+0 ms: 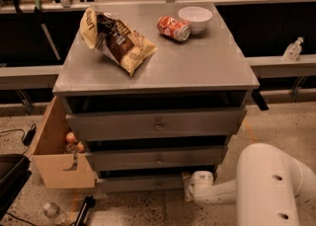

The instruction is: Open bottom drawer

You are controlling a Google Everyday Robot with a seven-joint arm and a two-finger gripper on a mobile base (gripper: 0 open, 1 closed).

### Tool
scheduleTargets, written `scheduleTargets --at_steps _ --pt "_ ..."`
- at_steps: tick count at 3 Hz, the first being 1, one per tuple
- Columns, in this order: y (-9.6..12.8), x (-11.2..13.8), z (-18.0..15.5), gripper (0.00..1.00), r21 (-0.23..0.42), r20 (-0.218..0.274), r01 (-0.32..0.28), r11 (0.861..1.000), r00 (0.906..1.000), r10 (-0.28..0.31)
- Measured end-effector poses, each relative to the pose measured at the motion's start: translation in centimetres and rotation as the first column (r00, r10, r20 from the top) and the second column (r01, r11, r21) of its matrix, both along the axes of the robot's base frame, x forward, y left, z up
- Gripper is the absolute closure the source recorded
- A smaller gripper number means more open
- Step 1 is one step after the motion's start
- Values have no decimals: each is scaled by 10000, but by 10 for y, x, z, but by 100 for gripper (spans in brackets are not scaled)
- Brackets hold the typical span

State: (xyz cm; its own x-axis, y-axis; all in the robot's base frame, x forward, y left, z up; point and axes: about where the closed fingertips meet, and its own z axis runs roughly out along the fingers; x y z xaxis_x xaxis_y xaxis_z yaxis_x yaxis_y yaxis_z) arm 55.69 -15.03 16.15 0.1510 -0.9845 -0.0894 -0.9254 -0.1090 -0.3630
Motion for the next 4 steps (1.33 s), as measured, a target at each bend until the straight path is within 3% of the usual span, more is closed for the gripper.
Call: scheduleTargets --at_steps 1,2,4 --pt "0 0 -1 0 3 -10 -4 10000 10000 4" --pt "0 0 -1 0 3 -10 -4 10000 10000 4" --pt "4 8 4 0 -730 -620 -439 9964 9973 394"
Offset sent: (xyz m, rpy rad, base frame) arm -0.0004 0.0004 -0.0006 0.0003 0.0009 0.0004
